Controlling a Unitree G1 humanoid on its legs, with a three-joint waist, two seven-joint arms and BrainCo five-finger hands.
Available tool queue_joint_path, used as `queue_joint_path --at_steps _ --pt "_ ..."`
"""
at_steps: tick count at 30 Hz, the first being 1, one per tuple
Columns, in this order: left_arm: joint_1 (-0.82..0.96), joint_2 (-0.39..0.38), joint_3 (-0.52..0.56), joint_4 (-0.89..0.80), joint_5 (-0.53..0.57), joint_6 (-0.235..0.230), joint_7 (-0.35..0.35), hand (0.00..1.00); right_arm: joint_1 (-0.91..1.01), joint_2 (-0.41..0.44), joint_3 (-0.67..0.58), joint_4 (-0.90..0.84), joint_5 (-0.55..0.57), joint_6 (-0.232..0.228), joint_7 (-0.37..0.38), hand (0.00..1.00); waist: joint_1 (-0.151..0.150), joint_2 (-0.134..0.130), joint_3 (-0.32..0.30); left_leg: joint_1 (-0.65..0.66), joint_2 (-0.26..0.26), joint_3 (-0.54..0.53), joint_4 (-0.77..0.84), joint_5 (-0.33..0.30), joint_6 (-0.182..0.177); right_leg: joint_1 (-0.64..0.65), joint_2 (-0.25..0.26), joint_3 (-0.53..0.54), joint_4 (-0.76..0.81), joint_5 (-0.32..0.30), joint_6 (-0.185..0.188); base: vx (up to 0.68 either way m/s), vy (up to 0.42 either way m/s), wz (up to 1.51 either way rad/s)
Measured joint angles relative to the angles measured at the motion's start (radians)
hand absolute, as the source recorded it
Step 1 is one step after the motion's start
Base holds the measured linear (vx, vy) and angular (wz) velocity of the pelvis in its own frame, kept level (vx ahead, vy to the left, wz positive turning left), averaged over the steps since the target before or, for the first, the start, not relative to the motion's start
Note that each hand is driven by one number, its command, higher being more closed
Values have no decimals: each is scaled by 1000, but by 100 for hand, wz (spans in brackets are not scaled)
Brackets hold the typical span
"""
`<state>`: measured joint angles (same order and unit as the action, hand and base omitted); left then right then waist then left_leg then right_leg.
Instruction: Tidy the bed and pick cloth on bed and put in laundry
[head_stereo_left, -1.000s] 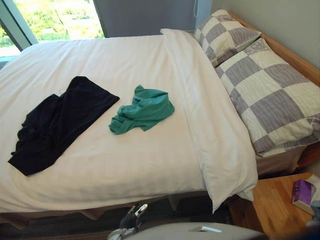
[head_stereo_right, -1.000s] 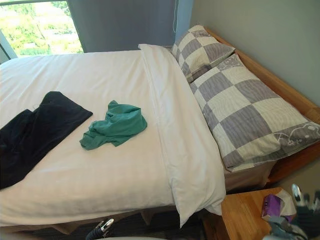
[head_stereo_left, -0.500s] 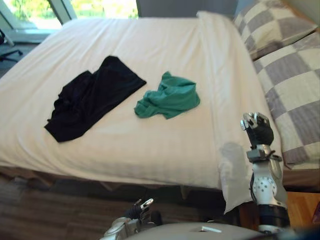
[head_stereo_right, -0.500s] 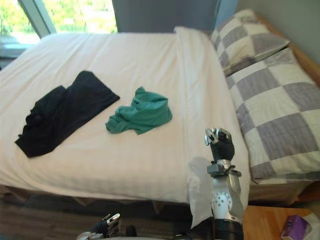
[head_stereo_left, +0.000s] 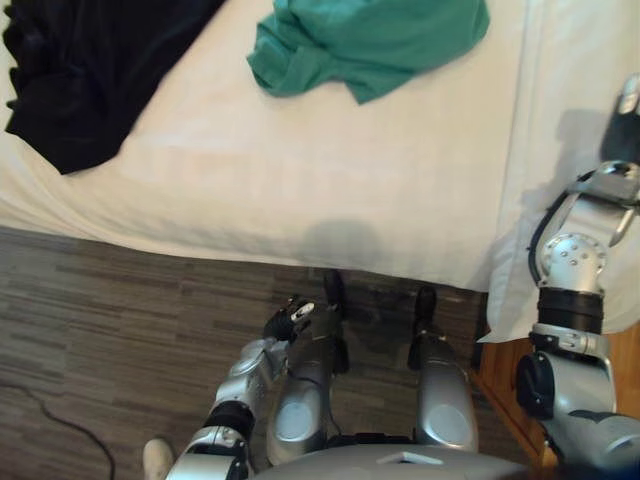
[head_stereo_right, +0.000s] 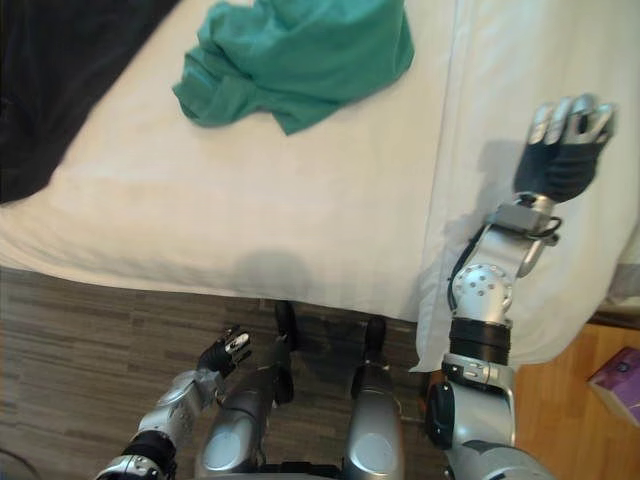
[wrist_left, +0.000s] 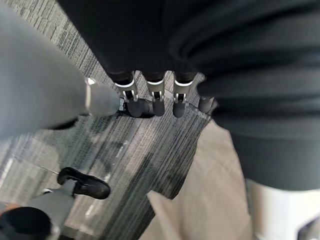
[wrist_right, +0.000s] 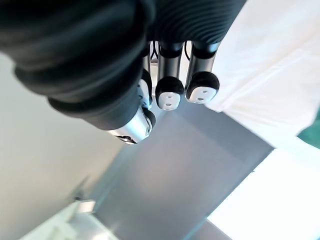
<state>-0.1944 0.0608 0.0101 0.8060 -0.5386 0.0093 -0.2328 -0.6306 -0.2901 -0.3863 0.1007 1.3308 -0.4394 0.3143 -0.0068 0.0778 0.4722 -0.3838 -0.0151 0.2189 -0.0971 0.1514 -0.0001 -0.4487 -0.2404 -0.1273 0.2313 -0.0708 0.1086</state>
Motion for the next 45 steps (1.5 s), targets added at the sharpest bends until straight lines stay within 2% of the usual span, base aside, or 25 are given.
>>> queue_joint_path --at_steps 2,4,8,11,13,15,17,19,20,21,23,24,27,28,29,31,32,34,35,39,40,42,44,45 --pt "-31 -34 1 0 -38 -18 -1 0 12 12 -8 -63 81 -21 10 100 4 10 15 -37 -7 31 3 2 2 -82 -10 30 71 -22 -3 13 14 -10" --pt "-56 -60 1 0 -82 -32 -1 0 45 35 -57 -91 114 -21 13 100 6 12 17 -73 -10 50 22 2 2 -138 -17 51 112 -39 -6 -5 -11 -8" --pt "-101 -98 13 -1 -167 -53 -11 0 135 85 -138 -89 141 21 19 100 -5 18 31 -88 -2 85 33 -2 -4 -186 -15 83 161 -54 -15 -3 -28 -18" --pt "-116 -116 50 -2 -199 -56 -30 0 228 115 -152 -84 137 64 85 100 -19 18 31 -85 7 114 32 -9 -14 -202 -5 104 173 -57 -19 -3 -30 -24" --pt "-117 -120 71 -1 -199 -55 -31 0 281 135 -153 -67 137 81 132 100 -30 12 33 -74 12 131 32 -16 -22 -202 1 117 177 -57 -19 11 -20 -21" --pt "-117 -124 105 5 -210 -43 -32 0 366 171 -160 -18 136 98 211 100 -34 7 34 -45 17 156 30 -19 -25 -181 9 135 173 -57 -20 45 -20 -28" --pt "-117 -125 123 11 -218 -42 -33 0 418 188 -168 32 136 106 241 100 -38 4 35 -15 21 163 30 -26 -32 -151 14 138 163 -56 -20 54 -19 -22" --pt "-114 -124 146 24 -218 -40 -38 0 482 202 -185 143 136 128 253 100 -38 -4 35 30 31 180 31 -44 -22 -105 26 141 146 -56 -20 80 -20 -32" --pt "-105 -122 158 31 -218 -39 -46 0 523 221 -192 219 136 145 253 100 -40 -10 33 55 35 192 32 -58 -29 -81 31 145 135 -57 -20 100 -20 -34" --pt "-104 -122 158 33 -218 -39 -47 0 530 224 -193 229 136 148 253 100 -41 -10 33 58 36 194 32 -60 -29 -78 31 145 134 -57 -20 112 -17 -36" --pt "-77 -121 163 45 -218 -35 -54 0 636 258 -193 294 96 202 252 100 -62 -15 32 111 42 220 31 -83 -28 -23 39 156 111 -57 -19 168 -14 -33" --pt "-72 -121 163 45 -218 -35 -57 0 659 262 -193 294 83 213 251 100 -62 -18 31 127 44 227 30 -88 -28 -10 41 158 106 -57 -19 150 -9 -32" --pt "-35 -112 182 60 -218 -34 -76 0 731 282 -194 333 1 250 243 100 -63 -56 -2 198 57 248 32 -113 -33 68 53 161 76 -60 -16 174 -27 -26" --pt "-19 -108 194 85 -218 -32 -80 0 752 290 -195 362 -52 263 222 0 -61 -73 -36 217 64 253 34 -121 -30 96 57 154 58 -61 -16 226 -39 -10" --pt "10 -102 197 90 -216 -21 -83 0 770 301 -195 395 -109 273 201 0 -60 -88 -73 238 69 255 36 -127 -34 127 60 143 40 -61 -16 192 -27 -3" --pt "44 -97 195 90 -209 -5 -92 0 798 320 -199 426 -203 275 165 0 -62 -98 -110 263 71 273 43 -125 -36 173 56 116 22 -61 -17 169 -5 19" --pt "90 -95 196 90 -174 11 -105 0 829 334 -202 474 -346 283 114 0 -59 -102 -159 294 76 280 44 -130 -43 221 55 81 8 -61 -17 184 2 27" --pt "139 -95 197 89 -137 20 -117 0 845 347 -205 530 -494 284 66 0 -56 -101 -205 329 80 279 42 -136 -52 266 56 55 1 -61 -17 170 -8 19" --pt "180 -96 198 90 -111 28 -119 0 850 359 -207 581 -623 278 22 0 -56 -99 -245 359 83 275 33 -139 -57 303 58 35 -10 -61 -17 145 -18 17" --pt "261 -107 239 128 9 45 -116 0 873 372 -186 740 -1056 286 -77 0 -55 -86 -341 443 84 226 0 -145 -65 417 62 -43 -44 -66 -13 100 -26 25" --pt "262 -107 240 127 16 44 -117 0 873 372 -185 748 -1073 289 -83 0 -55 -87 -343 446 83 220 0 -145 -65 424 61 -50 -44 -67 -13 18 -43 39" --pt "275 -91 246 129 62 45 -111 0 872 371 -177 800 -1183 333 -104 0 -52 -111 -368 456 68 175 -4 -149 -58 454 51 -89 -31 -117 -25 -32 -65 48" --pt "279 -69 236 132 95 46 -107 0 867 361 -151 829 -1198 372 -103 0 -54 -131 -383 460 52 140 -6 -146 -52 454 31 -106 10 -164 -30 -72 -74 42" --pt "280 -58 230 133 101 46 -105 0 864 356 -146 836 -1197 390 -100 0 -54 -132 -383 466 50 130 -7 -145 -50 453 28 -110 22 -173 -30 -89 -54 28"
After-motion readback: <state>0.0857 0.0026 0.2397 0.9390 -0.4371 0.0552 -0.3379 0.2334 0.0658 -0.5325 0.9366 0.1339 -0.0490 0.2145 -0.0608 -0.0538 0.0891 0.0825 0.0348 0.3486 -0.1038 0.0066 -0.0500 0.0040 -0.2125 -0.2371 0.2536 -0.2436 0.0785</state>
